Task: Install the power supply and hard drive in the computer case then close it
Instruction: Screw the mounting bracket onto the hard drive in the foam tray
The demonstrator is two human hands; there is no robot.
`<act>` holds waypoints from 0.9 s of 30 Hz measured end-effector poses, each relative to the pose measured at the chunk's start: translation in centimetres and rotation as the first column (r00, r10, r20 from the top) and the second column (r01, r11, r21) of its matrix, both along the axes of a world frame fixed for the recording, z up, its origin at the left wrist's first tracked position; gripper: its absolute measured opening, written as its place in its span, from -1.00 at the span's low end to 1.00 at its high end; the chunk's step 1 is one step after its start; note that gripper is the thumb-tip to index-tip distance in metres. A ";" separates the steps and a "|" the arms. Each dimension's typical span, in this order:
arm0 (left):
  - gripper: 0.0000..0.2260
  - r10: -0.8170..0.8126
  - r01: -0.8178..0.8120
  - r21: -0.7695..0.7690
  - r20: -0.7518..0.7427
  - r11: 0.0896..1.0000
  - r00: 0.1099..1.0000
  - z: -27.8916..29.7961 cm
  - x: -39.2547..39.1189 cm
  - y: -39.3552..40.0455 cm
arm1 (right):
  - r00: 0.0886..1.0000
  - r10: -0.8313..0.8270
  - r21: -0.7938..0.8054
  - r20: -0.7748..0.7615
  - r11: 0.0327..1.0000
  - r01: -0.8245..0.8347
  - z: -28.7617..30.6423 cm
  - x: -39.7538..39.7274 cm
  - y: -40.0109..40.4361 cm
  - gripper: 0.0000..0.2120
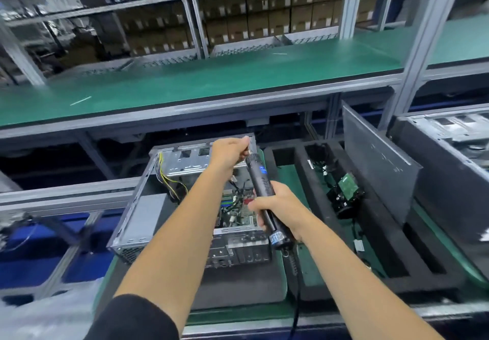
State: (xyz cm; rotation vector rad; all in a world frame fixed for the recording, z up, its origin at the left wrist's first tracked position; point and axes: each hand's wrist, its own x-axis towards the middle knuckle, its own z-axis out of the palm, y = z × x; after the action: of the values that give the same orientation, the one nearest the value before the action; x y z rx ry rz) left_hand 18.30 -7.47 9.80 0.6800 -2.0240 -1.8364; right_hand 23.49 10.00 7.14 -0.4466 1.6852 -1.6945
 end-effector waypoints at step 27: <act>-0.79 -0.223 0.178 0.233 0.182 0.956 0.958 -3.6 18.9 -5.6 | 0.998 0.010 0.248 -0.068 0.969 0.008 -3.1 18.7 -3.7 -0.68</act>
State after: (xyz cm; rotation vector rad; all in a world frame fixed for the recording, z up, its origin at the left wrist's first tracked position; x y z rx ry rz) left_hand 37.22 -13.10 6.17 0.7757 -2.1100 -2.2100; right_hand 42.18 6.35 4.09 -0.3896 1.9170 -1.4558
